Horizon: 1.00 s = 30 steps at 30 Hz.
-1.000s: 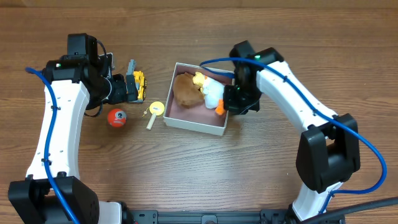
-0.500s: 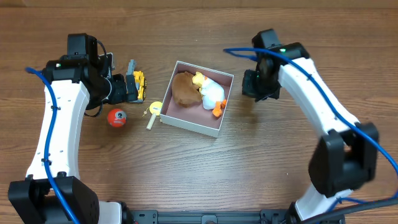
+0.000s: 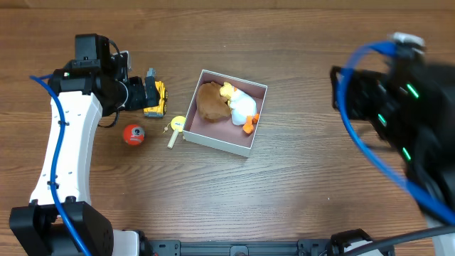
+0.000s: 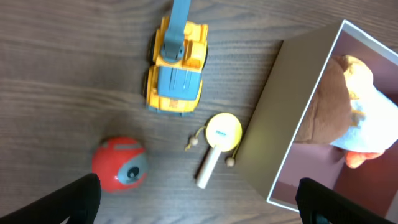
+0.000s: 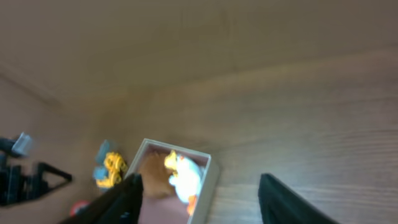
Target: Pack container
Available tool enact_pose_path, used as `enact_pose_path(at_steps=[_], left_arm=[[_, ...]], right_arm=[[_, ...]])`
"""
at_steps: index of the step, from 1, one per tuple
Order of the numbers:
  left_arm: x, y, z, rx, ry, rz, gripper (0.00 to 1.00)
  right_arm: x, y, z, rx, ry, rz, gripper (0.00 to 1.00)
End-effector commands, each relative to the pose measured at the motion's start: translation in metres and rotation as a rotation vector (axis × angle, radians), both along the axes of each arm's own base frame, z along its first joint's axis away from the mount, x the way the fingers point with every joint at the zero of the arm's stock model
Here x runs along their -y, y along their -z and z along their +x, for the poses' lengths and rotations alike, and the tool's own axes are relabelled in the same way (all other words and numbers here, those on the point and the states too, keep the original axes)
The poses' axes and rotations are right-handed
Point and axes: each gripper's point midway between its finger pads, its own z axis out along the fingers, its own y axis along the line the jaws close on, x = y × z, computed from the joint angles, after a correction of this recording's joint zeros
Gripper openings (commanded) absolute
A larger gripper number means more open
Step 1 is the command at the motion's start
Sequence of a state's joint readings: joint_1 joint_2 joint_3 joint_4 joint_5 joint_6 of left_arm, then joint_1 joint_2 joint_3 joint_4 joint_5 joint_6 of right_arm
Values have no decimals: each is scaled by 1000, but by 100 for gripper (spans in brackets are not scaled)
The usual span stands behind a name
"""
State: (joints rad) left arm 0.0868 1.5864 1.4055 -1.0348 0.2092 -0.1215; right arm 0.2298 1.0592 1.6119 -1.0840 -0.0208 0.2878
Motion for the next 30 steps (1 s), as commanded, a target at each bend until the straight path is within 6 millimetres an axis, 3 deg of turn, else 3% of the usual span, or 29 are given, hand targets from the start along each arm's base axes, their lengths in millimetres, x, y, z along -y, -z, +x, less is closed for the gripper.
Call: enact_pose_path(at_steps=[1, 5, 12, 16, 22, 26, 30], left_arm=[[-10, -9, 16, 87, 110, 102, 100], [-42, -16, 33, 144, 47, 275, 100], [-41, -24, 54, 232, 74, 293, 100], [-32, 6, 61, 170, 127, 264, 100], [-11, 69, 66, 34, 195, 235, 98], [9, 92, 72, 11, 261, 239, 100], [15, 111, 74, -25, 255, 278, 100]], right_arm=[[20, -38, -41, 145, 50, 8, 97], [26, -42, -71, 172, 50, 15, 100], [29, -16, -82, 64, 48, -13, 100], [30, -9, -86, 32, 48, -21, 100], [30, -9, -86, 31, 48, -21, 100], [30, -9, -86, 31, 48, -21, 100], [30, -9, -86, 31, 48, -21, 100]])
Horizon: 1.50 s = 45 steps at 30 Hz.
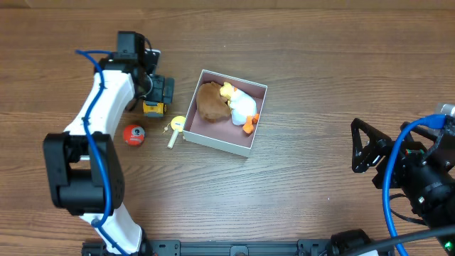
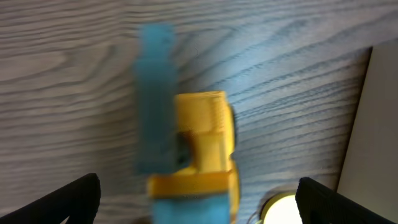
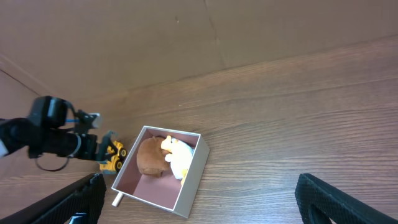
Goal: Pack container
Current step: 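Grasp the yellow toy excavator with the left gripper and lift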
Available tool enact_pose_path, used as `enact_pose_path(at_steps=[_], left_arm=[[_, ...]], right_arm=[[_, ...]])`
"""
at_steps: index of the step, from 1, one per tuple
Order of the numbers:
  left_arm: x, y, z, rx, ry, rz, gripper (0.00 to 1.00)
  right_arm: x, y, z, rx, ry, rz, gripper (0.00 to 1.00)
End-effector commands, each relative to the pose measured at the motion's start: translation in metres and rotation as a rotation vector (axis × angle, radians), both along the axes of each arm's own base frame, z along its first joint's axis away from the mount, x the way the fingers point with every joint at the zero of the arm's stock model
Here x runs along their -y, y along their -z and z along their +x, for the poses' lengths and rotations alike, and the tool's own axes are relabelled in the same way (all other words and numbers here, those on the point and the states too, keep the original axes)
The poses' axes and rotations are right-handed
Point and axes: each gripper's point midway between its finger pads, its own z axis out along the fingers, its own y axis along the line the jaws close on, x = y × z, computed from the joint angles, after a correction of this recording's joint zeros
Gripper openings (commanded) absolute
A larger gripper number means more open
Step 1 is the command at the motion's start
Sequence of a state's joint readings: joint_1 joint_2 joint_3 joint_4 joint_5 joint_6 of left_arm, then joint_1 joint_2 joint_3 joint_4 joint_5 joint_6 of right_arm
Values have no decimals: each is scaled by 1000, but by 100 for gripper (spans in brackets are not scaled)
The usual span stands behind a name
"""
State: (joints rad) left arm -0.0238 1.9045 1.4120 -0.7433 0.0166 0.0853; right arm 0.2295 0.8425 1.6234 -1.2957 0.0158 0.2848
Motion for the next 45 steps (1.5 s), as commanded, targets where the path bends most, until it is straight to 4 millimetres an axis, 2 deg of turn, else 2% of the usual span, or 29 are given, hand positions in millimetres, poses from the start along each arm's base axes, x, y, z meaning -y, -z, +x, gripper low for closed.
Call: enact_pose_path(at_steps=[1, 7, 13, 18, 24, 26, 27, 29, 37, 45], left_arm=[[7, 18, 4, -28, -7, 22, 99], [6, 37, 3, -66, -70, 13, 79], [3, 36, 3, -63, -91, 21, 73], [0, 11, 4, -50, -97, 37, 72], [-10, -25, 10, -42, -114, 92, 47], [-9, -29, 11, -39, -114, 91, 48], [-9, -29, 11, -40, -114, 91, 53], [-9, -29, 10, -43, -115, 91, 76], [-9, -26, 8, -47, -275, 40, 79], [-11, 8, -9, -95, -273, 53, 82]], right_arm=[[3, -3, 0, 11, 16, -6, 100], [3, -3, 0, 10, 16, -6, 100], [3, -3, 0, 11, 16, -6, 100], [3, -3, 0, 10, 16, -6, 100], [3, -3, 0, 10, 16, -6, 100], [3, -3, 0, 11, 16, -6, 100], [3, -3, 0, 11, 16, -6, 100], [3, -3, 0, 10, 16, -6, 100], [3, -3, 0, 11, 16, -6, 100], [3, -3, 0, 11, 16, -6, 100]])
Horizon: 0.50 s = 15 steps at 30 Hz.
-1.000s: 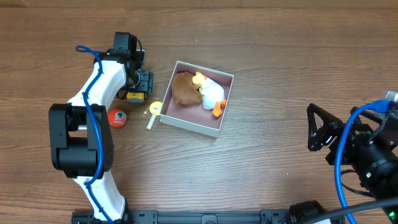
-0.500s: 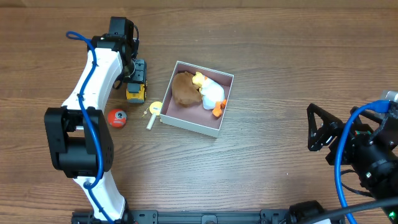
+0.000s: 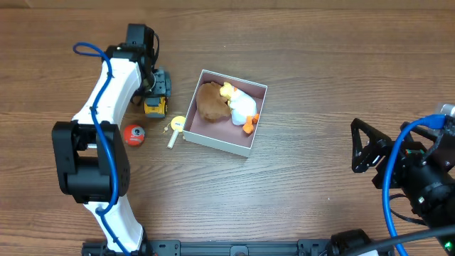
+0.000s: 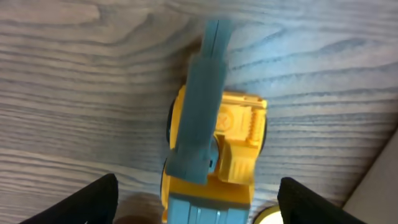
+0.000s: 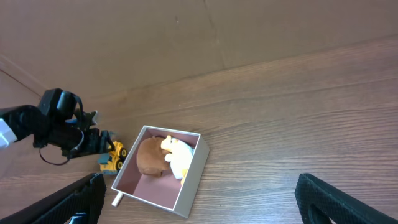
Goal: Pack container
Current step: 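Grasp the yellow toy excavator with the left gripper and lift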
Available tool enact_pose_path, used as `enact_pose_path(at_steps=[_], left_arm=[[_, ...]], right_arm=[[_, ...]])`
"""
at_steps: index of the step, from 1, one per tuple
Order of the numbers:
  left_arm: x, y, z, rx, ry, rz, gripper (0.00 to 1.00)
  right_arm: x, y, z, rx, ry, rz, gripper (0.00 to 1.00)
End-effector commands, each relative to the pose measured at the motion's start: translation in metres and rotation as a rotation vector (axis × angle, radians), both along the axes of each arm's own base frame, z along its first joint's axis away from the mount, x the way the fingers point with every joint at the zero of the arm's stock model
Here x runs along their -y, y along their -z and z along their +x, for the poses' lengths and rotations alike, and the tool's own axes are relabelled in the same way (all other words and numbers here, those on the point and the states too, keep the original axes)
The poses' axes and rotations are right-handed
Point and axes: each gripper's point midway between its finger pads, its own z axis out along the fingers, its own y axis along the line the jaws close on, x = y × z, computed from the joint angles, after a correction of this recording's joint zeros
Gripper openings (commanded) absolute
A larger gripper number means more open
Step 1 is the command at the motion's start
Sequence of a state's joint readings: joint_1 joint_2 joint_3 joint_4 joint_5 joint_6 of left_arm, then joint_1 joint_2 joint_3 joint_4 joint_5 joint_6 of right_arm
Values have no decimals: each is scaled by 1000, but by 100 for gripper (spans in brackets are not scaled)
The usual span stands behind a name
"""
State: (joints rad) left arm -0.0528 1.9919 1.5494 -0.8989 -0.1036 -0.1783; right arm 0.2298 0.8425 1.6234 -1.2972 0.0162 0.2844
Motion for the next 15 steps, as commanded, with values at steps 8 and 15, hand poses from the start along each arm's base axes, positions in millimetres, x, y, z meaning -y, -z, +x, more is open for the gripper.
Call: enact_pose_path(at_steps=[8, 15], left_arm=[[-2, 12, -6, 11, 4, 11, 75], [-2, 19, -5, 25, 12, 10, 70]], right_arm=[[3, -3, 0, 12, 16, -5, 100], [3, -3, 0, 12, 16, -5, 100]])
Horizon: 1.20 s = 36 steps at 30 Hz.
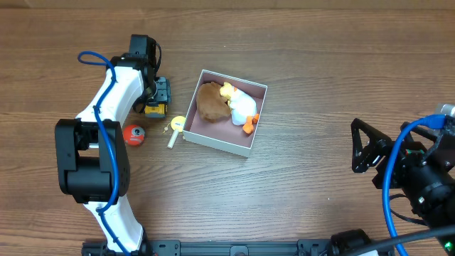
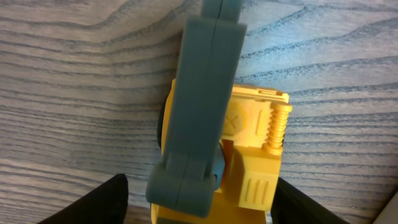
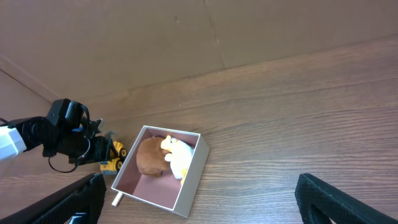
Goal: Pack container
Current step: 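Grasp the yellow toy excavator with the left gripper and lift, then carry the excavator into the box front and release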
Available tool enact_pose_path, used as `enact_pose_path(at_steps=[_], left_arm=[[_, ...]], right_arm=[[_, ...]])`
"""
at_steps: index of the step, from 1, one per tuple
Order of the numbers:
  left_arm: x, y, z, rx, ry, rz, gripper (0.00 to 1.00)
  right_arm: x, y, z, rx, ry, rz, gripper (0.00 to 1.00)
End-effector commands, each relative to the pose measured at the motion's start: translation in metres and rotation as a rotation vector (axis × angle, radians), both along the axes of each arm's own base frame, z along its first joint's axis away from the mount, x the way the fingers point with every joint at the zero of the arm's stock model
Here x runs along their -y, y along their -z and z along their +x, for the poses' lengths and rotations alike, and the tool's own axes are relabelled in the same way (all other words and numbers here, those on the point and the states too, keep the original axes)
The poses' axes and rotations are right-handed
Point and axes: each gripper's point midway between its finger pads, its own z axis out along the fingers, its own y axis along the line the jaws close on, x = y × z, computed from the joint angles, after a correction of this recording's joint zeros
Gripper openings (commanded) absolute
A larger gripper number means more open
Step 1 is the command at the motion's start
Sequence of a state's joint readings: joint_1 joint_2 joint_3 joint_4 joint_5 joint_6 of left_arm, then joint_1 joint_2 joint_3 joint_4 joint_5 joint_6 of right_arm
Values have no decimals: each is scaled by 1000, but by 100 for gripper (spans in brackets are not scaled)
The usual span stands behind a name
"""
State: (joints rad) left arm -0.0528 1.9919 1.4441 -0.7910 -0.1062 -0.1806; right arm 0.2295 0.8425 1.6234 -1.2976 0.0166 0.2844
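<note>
A yellow toy truck (image 2: pixel 252 158) with a grey-blue boom (image 2: pixel 202 106) stands on the table left of the box. My left gripper (image 2: pixel 202 200) is open and low over it, with one finger on each side of the truck; from overhead the gripper (image 1: pixel 158 91) covers the truck's far half. The white box (image 1: pixel 234 78) with a maroon floor holds a brown plush (image 1: pixel 210 102) and a white-and-yellow duck plush (image 1: pixel 242 107). My right gripper (image 3: pixel 199 193) is open and empty, far off at the right front.
A red ball (image 1: pixel 133 134) and a small yellow rattle with a wooden handle (image 1: pixel 175 128) lie by the box's left front corner. The box (image 3: pixel 189 180) also shows in the right wrist view, as does a brown wall beyond the table's far edge.
My left gripper has come closer to the truck, which now fills more of the wrist view between the open fingers. The right arm, the box and the other toys are as before.
My left gripper was high over the truck, ball and rattle while the right arm was blurred in motion. Then the right arm rested at the right front and the left was over the truck's boom end. Later it was centred on the truck, now lower.
</note>
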Motion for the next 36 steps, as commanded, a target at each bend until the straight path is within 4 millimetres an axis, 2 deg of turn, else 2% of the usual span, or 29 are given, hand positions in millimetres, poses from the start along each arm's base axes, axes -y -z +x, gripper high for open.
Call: enact_pose_path(at_steps=[1, 3, 9, 15, 18, 21, 25, 26, 27, 30, 32, 34, 35, 36], left_arm=[[-1, -7, 1, 23, 19, 9, 69], [-1, -7, 2, 26, 20, 9, 69], [-1, -7, 3, 30, 37, 14, 42], [-1, -8, 2, 19, 85, 27, 36], [-2, -16, 0, 0, 108, 36, 33], [-1, -47, 5, -9, 136, 42, 26], [-1, -103, 13, 21, 152, 47, 21], [2, -126, 15, 41, 162, 40, 20], [7, -139, 15, 51, 193, 28, 19], [28, -184, 13, 99, 288, 13, 18], [50, -210, 6, 127, 375, 18, 18], [75, -222, 0, 146, 468, 2, 18], [99, -226, -5, 155, 553, -19, 18], [113, -227, -9, 157, 603, -27, 18]], right_arm=[[3, -3, 0, 12, 16, -5, 100], [3, -3, 0, 12, 16, -5, 100], [3, -3, 0, 12, 16, -5, 100], [3, -3, 0, 12, 16, -5, 100], [3, -3, 0, 12, 16, -5, 100], [3, -3, 0, 12, 16, -5, 100], [3, -3, 0, 12, 16, -5, 100], [3, -3, 0, 12, 16, -5, 100], [3, -3, 0, 12, 16, -5, 100], [3, -3, 0, 12, 16, -5, 100], [3, -3, 0, 12, 15, -5, 100], [3, -3, 0, 12, 16, -5, 100], [3, -3, 0, 12, 16, -5, 100], [3, -3, 0, 12, 16, -5, 100]])
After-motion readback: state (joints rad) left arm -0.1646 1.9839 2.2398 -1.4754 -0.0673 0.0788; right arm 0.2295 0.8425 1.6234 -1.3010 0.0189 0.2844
